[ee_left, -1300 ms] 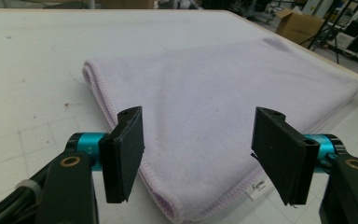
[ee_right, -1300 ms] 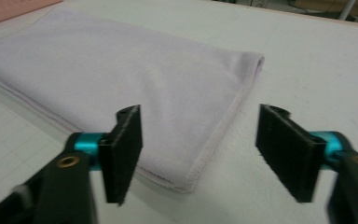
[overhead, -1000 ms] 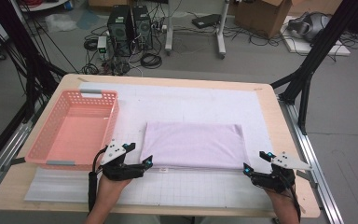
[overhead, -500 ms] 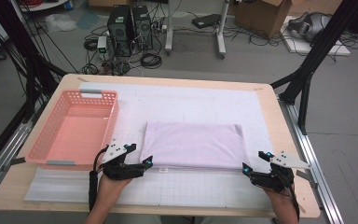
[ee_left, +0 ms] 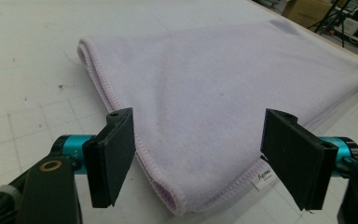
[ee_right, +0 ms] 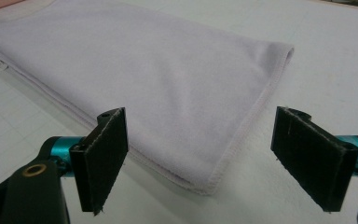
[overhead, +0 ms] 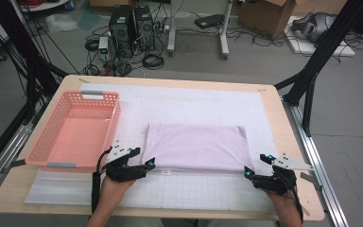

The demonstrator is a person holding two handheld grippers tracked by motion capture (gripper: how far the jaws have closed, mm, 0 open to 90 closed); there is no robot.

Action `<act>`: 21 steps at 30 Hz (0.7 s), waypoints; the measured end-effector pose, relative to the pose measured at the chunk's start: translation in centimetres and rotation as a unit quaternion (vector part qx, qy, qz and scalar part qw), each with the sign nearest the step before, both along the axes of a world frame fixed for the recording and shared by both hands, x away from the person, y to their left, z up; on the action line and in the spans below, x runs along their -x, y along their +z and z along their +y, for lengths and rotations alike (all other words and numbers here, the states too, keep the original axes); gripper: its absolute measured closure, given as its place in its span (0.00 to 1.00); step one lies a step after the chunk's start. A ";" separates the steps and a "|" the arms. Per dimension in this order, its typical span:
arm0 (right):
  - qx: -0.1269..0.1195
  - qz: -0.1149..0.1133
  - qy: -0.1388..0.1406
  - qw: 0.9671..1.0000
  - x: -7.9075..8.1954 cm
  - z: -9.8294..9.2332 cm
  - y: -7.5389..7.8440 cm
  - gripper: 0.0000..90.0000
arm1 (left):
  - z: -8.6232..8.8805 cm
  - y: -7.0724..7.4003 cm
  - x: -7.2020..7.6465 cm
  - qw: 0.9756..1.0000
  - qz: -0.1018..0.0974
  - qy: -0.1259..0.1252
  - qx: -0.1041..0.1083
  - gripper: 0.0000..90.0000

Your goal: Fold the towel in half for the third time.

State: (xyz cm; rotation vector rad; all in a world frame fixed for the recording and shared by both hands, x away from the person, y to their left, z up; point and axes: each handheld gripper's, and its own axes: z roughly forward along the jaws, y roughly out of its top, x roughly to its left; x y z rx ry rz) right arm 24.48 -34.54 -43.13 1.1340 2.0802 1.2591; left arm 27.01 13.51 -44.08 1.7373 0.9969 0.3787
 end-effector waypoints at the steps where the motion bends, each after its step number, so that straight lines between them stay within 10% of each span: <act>1: -0.001 0.001 0.000 1.000 0.0 0.1 0.0 0.20 | 0.0 0.0 0.0 1.000 0.004 0.001 -0.001 0.31; 21: -0.001 0.013 0.047 0.999 -2.3 4.0 0.3 0.20 | -0.5 -1.2 -0.9 0.995 0.082 0.024 -0.057 0.58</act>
